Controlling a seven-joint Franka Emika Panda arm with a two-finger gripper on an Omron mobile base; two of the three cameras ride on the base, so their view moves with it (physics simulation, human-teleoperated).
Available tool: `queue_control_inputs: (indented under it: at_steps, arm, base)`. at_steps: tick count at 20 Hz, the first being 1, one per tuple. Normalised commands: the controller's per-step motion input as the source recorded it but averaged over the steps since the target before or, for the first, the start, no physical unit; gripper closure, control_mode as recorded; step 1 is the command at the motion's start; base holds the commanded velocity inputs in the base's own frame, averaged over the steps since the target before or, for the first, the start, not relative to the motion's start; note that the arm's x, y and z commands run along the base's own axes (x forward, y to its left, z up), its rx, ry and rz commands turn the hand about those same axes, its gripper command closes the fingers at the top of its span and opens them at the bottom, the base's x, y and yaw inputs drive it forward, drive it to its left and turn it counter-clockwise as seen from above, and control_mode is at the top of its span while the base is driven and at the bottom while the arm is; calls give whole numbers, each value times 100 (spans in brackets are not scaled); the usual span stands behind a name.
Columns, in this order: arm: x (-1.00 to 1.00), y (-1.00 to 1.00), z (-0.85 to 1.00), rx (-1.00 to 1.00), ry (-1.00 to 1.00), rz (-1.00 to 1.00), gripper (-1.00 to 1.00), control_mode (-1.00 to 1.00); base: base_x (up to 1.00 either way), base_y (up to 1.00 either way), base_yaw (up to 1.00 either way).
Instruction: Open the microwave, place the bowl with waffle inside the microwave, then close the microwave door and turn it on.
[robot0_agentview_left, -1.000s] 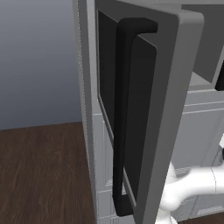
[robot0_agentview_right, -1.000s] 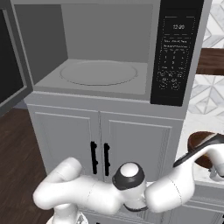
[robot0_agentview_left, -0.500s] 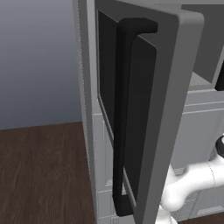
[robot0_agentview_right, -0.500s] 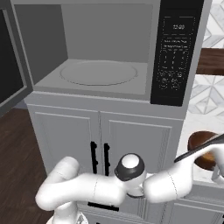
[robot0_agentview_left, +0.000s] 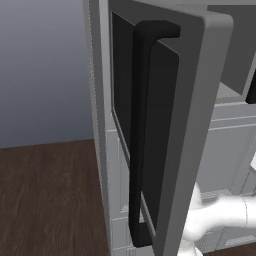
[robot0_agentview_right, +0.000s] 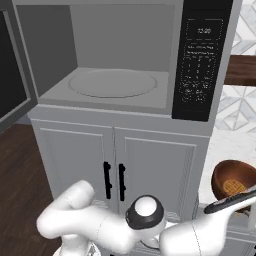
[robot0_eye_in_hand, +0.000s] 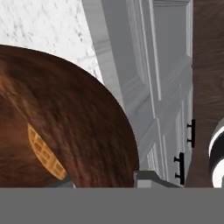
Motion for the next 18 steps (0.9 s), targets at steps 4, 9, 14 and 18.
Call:
queue_control_inputs:
  at_steps: [4,9,14,18]
  arm:
    - [-45,63,25,0,-37,0,100,-100]
    - [-100,64,39,0,-26,0,100,-100]
    - [-97,63,50,-2,-11,0,100,-100]
    - [-71,94,72,-3,-14,0,100,-100]
  base:
    - [0,0,0]
    - [0,0,0]
    - [0,0,0]
    - [0,0,0]
